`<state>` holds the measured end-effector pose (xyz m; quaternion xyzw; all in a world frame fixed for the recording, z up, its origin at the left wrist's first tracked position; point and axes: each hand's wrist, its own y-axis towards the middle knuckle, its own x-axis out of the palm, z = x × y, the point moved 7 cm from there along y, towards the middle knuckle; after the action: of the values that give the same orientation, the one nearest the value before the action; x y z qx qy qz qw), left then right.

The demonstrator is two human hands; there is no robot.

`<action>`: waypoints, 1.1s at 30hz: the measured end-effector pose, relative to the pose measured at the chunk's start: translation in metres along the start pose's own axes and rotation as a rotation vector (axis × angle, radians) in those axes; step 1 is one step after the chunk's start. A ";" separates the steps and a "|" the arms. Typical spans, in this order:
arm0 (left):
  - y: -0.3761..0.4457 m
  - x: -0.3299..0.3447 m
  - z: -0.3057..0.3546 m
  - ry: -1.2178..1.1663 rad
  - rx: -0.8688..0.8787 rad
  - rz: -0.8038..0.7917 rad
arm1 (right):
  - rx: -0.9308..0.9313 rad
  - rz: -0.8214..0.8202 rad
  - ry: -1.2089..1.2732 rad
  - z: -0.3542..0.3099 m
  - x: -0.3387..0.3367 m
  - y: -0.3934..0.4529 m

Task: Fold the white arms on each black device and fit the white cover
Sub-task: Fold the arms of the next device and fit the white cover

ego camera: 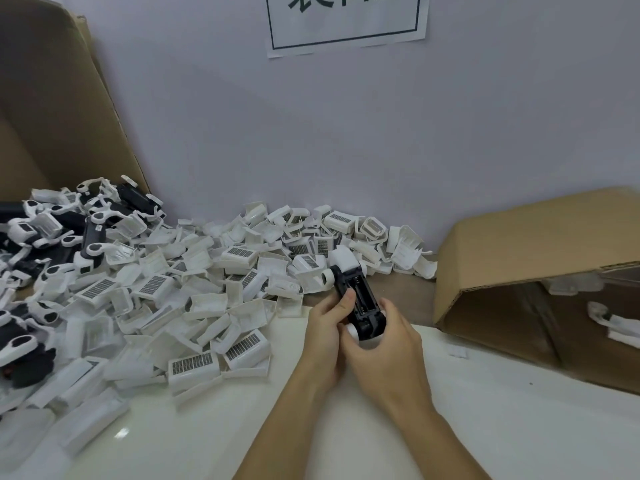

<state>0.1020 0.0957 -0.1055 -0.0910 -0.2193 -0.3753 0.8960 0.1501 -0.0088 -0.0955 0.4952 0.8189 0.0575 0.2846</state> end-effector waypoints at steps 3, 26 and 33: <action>-0.001 0.002 -0.001 -0.035 -0.001 -0.004 | 0.048 0.012 0.027 0.003 -0.002 0.001; -0.001 0.006 0.003 0.122 0.111 0.015 | 0.028 0.021 0.002 0.005 -0.010 0.002; 0.000 0.003 0.016 0.245 0.243 0.060 | 0.027 -0.167 0.083 0.008 0.003 0.003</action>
<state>0.0986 0.0985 -0.0898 0.0578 -0.1496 -0.3272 0.9312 0.1557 -0.0063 -0.1018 0.4263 0.8690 0.0429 0.2474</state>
